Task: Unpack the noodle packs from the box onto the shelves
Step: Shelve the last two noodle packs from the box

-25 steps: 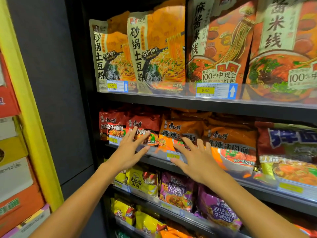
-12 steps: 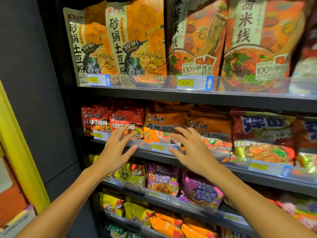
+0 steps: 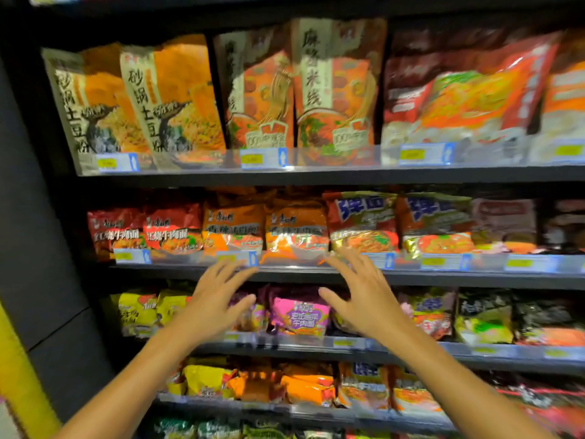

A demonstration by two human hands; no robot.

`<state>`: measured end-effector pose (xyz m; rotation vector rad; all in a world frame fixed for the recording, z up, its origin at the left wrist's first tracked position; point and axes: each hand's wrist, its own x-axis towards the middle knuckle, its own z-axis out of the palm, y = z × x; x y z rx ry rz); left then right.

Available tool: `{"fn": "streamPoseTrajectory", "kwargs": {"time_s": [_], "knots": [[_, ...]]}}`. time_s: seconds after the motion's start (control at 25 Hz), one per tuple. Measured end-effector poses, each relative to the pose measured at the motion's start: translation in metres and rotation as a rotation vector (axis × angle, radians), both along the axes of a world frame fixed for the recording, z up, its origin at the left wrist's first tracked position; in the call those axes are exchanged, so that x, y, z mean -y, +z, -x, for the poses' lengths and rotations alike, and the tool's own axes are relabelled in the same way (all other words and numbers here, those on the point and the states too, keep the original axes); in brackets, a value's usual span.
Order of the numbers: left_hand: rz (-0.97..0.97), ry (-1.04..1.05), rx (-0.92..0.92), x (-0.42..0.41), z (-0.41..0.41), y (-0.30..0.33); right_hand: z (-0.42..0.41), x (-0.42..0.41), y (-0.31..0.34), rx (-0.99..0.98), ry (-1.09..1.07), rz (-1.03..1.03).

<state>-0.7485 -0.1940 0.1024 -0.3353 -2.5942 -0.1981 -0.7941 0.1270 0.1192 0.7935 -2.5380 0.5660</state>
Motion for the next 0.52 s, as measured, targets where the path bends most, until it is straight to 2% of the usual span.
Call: {"fn": "streamPoseTrajectory", "kwargs": {"time_s": [0.2, 0.52], "knots": [[0.052, -0.145, 0.167, -0.102, -0.047, -0.016, -0.087, -0.102, -0.025, 0.166, -0.161, 0.041], [0.052, -0.444, 0.213, -0.219, -0.087, -0.027, -0.213, -0.214, -0.057, 0.253, -0.425, 0.048]]}}
